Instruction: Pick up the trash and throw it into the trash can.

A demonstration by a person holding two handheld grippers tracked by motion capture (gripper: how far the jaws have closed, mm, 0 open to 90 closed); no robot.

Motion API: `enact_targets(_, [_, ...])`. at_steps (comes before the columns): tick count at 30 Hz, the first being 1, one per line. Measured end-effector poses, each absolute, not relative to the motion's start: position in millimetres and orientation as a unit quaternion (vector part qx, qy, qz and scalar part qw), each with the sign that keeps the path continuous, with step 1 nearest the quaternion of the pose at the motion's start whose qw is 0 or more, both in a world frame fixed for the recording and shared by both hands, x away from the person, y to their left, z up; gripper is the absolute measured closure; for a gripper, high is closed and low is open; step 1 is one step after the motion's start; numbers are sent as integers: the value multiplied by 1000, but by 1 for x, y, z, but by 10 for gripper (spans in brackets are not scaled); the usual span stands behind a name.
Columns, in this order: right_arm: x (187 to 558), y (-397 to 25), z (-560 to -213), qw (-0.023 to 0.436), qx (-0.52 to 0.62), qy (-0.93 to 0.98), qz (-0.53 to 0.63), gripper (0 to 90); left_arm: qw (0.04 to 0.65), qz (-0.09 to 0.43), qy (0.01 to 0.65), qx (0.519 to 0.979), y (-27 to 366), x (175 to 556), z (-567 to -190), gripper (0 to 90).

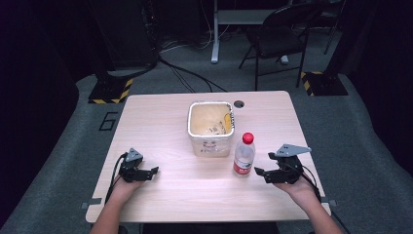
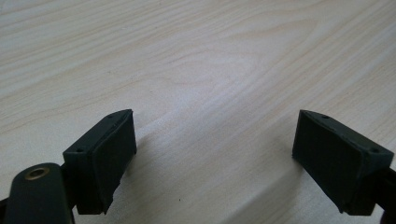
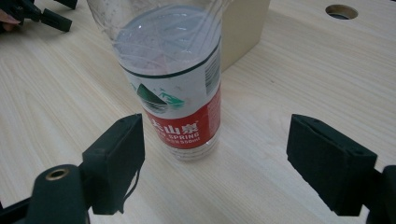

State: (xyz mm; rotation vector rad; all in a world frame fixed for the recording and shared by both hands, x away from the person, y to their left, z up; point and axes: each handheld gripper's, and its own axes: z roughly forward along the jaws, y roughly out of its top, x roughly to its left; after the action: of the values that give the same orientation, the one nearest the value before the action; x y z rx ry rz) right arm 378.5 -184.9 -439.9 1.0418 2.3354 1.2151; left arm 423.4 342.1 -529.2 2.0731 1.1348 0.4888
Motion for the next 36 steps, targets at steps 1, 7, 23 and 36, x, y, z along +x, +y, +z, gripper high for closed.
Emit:
enact_targets(1, [378,-185,-440,155,364,815,424,182,356,189,440,802,342,423,-529,134])
enact_targets(7, [381,-175,-442,148,358,817,426,153,356,189,439,803,342,423,-529,134])
enact_targets(23, [387,-151,-444,148,345,820,432,137,357,189,439,803,342,424,-529,134])
enact_targets(36, [397,-136,-443,145,342,819,436,139,356,189,439,803,342,424,-529,134])
